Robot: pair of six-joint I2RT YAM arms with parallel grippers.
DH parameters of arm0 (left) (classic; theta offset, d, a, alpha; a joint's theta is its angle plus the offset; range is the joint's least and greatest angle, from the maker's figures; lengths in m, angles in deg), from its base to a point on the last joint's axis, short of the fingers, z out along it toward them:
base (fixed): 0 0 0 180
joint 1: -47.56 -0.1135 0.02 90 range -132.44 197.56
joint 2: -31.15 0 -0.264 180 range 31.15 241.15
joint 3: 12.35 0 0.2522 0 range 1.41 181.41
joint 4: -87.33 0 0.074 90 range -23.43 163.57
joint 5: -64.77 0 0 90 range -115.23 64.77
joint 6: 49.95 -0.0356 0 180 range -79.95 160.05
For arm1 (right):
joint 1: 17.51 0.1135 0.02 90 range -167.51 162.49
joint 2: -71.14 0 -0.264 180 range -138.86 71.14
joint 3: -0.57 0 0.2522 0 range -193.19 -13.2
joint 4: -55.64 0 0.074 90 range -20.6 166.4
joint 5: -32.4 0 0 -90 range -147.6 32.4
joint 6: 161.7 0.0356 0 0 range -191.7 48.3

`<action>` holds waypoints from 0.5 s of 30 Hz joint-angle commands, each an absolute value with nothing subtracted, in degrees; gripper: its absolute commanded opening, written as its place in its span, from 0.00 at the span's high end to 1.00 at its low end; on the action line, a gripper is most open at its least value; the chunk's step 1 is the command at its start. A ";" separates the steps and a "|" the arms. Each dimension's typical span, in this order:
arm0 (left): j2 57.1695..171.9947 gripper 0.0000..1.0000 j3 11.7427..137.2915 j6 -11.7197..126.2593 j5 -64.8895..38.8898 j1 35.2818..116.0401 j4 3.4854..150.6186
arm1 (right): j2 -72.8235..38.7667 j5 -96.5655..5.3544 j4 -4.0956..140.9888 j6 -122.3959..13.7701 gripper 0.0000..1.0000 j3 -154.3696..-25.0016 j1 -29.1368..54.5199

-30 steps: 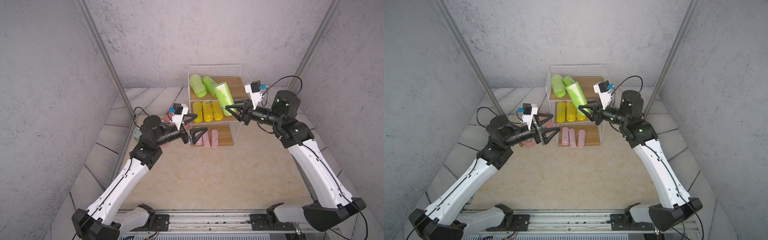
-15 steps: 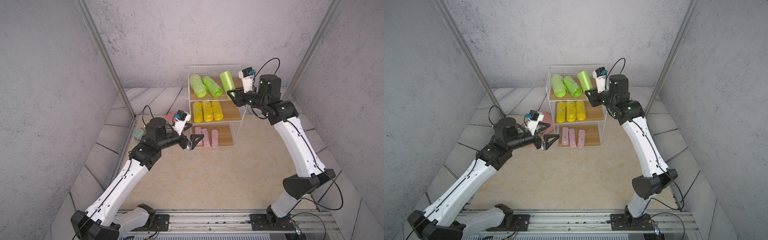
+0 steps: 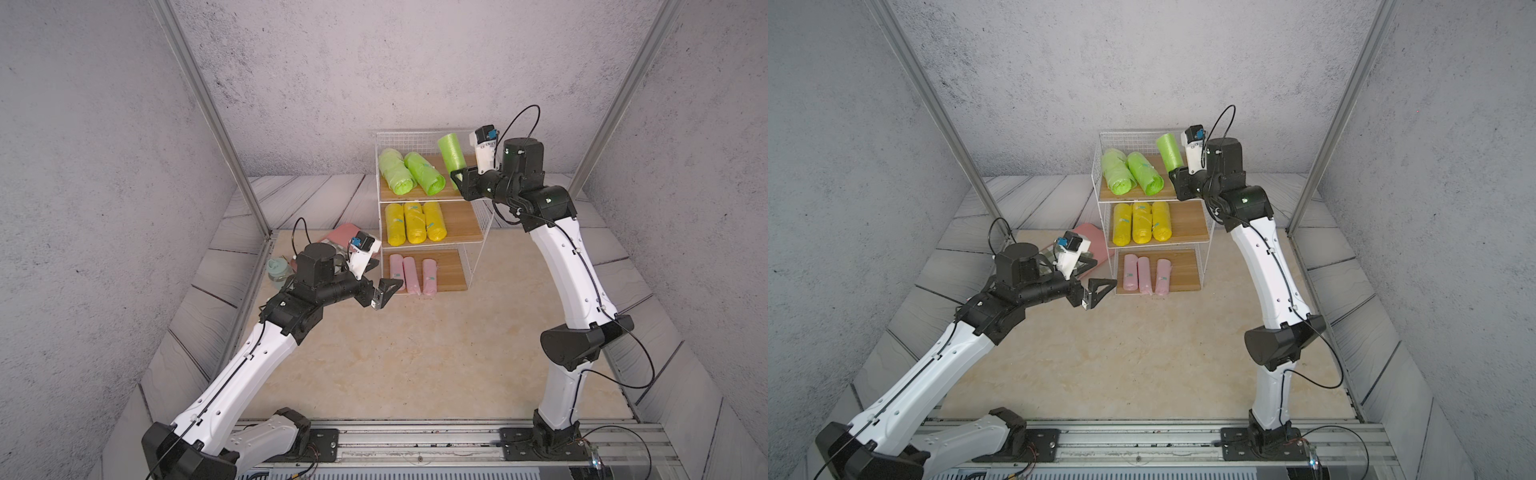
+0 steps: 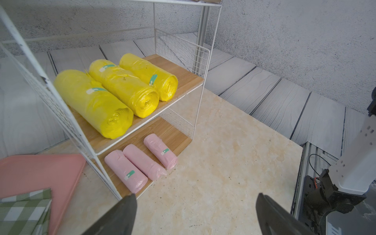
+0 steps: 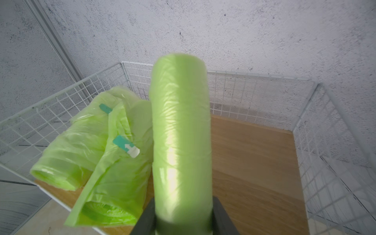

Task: Sort the rolls of trash bags by color and place them on the shelf
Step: Place the roll of trash bags on the shelf.

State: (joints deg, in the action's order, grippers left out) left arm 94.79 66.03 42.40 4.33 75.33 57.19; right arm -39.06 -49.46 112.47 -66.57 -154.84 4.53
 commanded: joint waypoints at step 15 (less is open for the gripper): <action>93.80 0.03 65.85 41.02 3.88 74.98 56.87 | -42.43 -48.99 114.66 -64.38 0.44 -156.56 4.38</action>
State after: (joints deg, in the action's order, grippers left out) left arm 94.51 66.03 41.79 4.05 75.31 57.01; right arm -41.20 -49.22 114.28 -64.82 -155.54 4.53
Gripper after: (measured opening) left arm 0.971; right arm 0.560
